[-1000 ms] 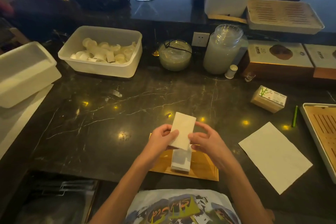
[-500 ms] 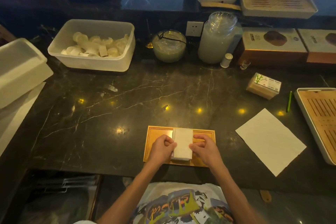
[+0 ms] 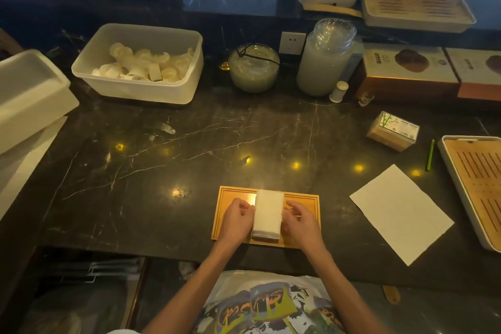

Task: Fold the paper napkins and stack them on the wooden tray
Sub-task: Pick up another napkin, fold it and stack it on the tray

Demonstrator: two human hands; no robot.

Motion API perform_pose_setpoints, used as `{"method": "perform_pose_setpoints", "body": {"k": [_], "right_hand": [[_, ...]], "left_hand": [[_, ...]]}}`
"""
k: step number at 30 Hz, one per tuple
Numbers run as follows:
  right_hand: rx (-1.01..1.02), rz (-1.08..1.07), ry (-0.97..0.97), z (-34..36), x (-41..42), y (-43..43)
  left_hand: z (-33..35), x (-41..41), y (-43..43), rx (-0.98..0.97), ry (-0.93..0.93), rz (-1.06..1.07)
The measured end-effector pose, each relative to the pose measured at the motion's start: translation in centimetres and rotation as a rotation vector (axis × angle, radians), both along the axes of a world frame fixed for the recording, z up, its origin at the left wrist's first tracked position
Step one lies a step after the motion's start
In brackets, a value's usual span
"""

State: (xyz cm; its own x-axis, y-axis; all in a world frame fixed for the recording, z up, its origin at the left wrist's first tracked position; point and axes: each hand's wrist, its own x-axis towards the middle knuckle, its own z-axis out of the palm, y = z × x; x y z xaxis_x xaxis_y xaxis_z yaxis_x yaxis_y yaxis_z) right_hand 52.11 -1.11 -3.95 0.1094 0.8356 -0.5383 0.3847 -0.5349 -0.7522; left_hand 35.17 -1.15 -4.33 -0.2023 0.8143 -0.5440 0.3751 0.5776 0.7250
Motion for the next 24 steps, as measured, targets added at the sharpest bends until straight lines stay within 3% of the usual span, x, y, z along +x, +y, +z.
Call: {"method": "perform_pose_setpoints", "body": {"k": [2,7,10,24], "right_hand": [[0.017,-0.053,0.034,0.0,0.0,0.0],[-0.139,-0.126,0.365,0.3,-0.8,0.1],[-0.186,-0.098,0.497,0.4,-1.8,0.0],[-0.239,-0.051,0.571,0.0,-2.3,0.1]], "left_hand": [[0.3,0.0,-0.1,0.001,-0.042,0.000],[0.9,1.0,-0.1,-0.099,-0.330,-0.045],[1.1,1.6,-0.4,-0.105,-0.400,-0.119],[0.5,0.8,-0.1,-0.150,-0.387,-0.228]]}}
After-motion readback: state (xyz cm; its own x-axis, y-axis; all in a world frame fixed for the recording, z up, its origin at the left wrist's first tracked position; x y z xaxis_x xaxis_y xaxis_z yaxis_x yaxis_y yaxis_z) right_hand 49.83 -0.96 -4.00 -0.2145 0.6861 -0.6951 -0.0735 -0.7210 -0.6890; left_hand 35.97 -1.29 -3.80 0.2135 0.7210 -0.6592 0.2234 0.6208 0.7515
